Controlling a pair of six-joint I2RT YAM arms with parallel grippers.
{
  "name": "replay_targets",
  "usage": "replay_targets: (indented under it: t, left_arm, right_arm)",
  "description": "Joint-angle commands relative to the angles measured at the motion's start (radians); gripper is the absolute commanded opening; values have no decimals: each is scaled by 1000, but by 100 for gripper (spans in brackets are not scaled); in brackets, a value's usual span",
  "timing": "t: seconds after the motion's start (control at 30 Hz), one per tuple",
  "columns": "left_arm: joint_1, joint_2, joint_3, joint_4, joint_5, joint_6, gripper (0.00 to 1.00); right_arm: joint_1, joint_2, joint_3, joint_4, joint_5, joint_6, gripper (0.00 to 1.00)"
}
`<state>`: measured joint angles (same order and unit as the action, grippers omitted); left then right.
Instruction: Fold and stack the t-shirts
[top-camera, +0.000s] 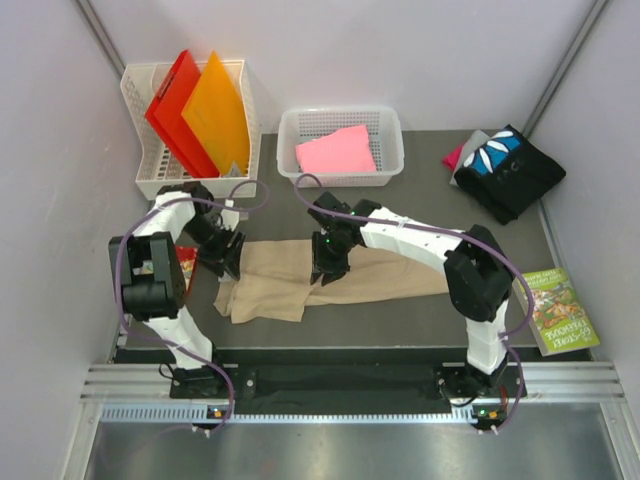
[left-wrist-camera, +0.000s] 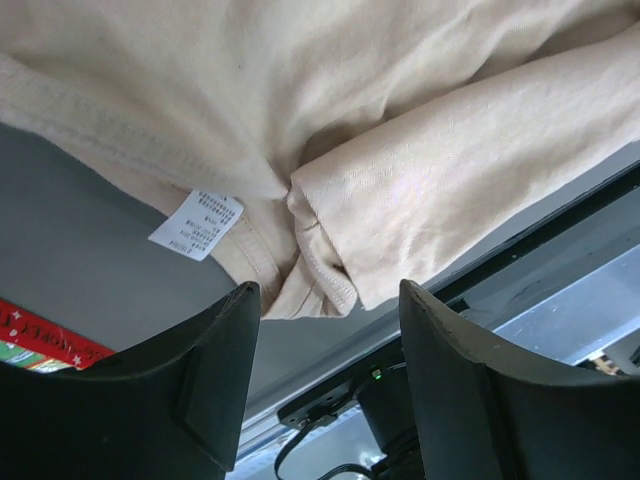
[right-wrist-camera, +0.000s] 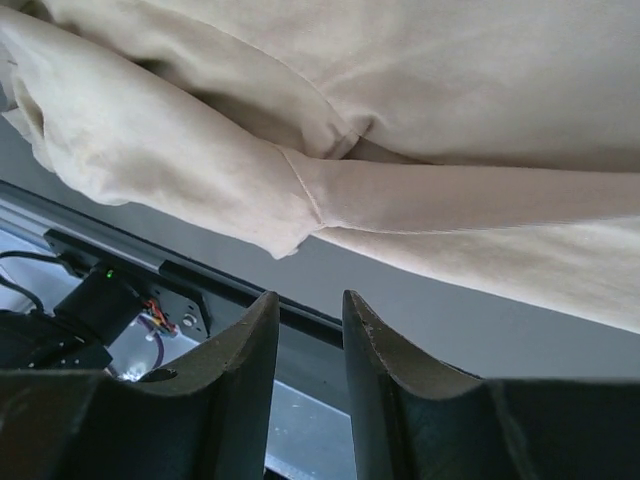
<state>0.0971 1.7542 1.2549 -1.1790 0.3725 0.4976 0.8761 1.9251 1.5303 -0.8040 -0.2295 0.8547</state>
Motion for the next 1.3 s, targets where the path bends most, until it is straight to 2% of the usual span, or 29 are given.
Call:
replay_targets:
  t: [0.0, 0.4, 0.7, 1.13, 1.27]
  left_arm:
    - [-13, 30, 60, 25, 54, -56, 63]
    - [-53, 93, 132, 94, -81, -105, 64]
    - [-74, 77, 114, 110, -107, -114, 64]
    - [-85, -16, 49, 70, -101, -117, 64]
    - [-94, -32, 41, 56, -93, -134, 64]
  right_arm:
    - [20, -8, -19, 60, -45, 38, 33]
    - [32, 61, -41, 103, -77, 58, 32]
    - [20, 107, -7, 114, -48, 53, 30]
    - [-40, 104, 36, 155, -36, 61, 7]
    - [-68, 103, 39, 178, -53, 64, 3]
